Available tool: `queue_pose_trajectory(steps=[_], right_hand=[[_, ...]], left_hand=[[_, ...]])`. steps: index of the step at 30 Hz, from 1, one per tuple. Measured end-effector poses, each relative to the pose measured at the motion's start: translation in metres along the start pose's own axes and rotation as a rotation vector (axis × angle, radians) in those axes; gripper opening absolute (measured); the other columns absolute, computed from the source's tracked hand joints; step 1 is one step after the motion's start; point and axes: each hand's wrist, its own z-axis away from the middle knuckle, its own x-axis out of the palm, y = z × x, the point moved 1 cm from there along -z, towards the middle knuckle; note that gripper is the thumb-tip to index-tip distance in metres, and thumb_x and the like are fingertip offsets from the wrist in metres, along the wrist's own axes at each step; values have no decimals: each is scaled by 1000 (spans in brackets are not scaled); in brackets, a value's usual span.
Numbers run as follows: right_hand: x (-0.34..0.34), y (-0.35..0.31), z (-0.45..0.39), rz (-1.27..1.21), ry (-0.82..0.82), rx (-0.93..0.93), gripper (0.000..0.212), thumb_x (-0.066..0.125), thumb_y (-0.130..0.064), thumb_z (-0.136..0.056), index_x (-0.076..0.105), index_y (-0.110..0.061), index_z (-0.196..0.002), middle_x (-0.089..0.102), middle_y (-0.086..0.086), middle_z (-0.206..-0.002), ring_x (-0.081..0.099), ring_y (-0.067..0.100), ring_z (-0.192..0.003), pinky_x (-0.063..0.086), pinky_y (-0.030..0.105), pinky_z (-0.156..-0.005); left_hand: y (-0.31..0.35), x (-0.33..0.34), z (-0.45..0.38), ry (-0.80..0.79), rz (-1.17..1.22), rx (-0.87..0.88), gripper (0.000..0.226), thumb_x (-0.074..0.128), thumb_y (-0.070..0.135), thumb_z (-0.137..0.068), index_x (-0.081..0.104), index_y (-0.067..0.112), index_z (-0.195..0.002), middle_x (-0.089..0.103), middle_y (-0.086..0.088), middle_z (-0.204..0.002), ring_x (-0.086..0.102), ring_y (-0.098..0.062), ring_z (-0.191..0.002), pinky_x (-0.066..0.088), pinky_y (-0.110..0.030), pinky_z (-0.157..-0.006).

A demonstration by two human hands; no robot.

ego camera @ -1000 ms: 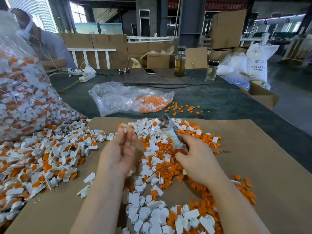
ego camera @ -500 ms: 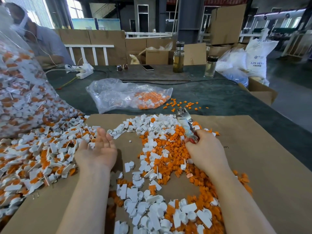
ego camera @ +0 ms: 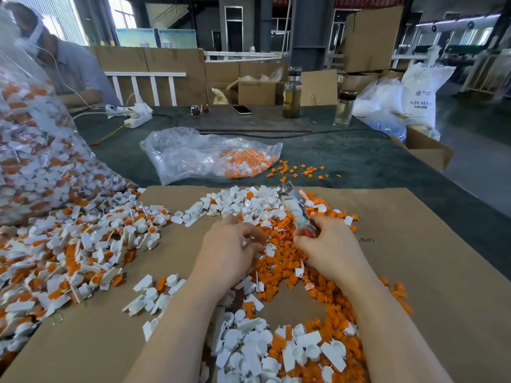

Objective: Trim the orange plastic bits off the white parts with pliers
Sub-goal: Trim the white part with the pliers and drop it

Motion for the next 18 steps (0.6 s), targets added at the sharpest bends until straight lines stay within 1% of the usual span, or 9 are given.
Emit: queue_pose_trajectory(steps=[1,3,5,6,8,11,14,16,18], right_hand=[[-1,-1,1,-24,-31,-13,14,63,-26,-88,57,-25,-75,61,-5,-73,60,14,-66,54,34,-59],[-4,-2,3,-14,-99,-57,11,66,-27,-86,61,-23,-77,62,-4,-73,59,13,-66,49,30,-59],[-4,-4,5,23,-177,-94,8,69,-28,-83,63,-24,-80,64,-5,-76,60,11,-69,48,29,-61],[-3,-5,5,60,-214,-110,9,70,-29,-82,62,-26,-81,64,-6,-77,60,10,-71,47,29,-60],[0,-5,6,178,-255,-143,14,70,-29,-81,57,-31,-78,61,-9,-78,56,7,-71,41,25,-57],[4,-1,4,293,-225,-153,19,67,-30,-82,51,-30,-70,58,-8,-74,54,6,-66,36,22,-53],[6,3,3,292,-208,-149,24,66,-36,-84,51,-30,-67,57,-8,-71,53,6,-62,33,20,-49],[7,4,2,287,-204,-151,24,65,-39,-85,50,-31,-68,57,-9,-73,54,6,-64,35,21,-50],[8,4,2,287,-176,-145,22,64,-39,-85,50,-32,-71,57,-9,-75,54,6,-66,37,22,-52]], left_hand=[[0,2,0,7,-36,37,16,64,34,-94,69,42,-106,48,11,-105,45,-13,-110,39,-32,-93],[1,6,0,4,-97,97,22,58,40,-97,64,44,-117,43,14,-106,39,-11,-113,30,-33,-94],[4,11,0,-22,-137,111,27,53,45,-98,61,43,-123,41,13,-112,35,-12,-117,27,-37,-99],[6,14,-1,-36,-162,103,29,52,46,-98,61,41,-124,42,12,-119,34,-15,-120,26,-40,-103],[8,18,-2,-57,-221,76,30,52,44,-97,64,37,-124,41,8,-133,31,-18,-126,24,-44,-107],[9,20,-2,-79,-270,33,26,58,43,-94,68,32,-115,39,3,-140,30,-22,-130,22,-48,-109],[9,19,-1,-72,-274,8,20,64,40,-91,71,27,-104,42,1,-137,31,-24,-132,21,-51,-112],[10,17,-1,-55,-274,8,18,65,41,-90,72,30,-103,47,3,-130,34,-24,-132,23,-51,-112],[11,16,0,-43,-246,20,16,66,40,-90,71,36,-104,50,7,-122,37,-21,-128,23,-50,-110]])
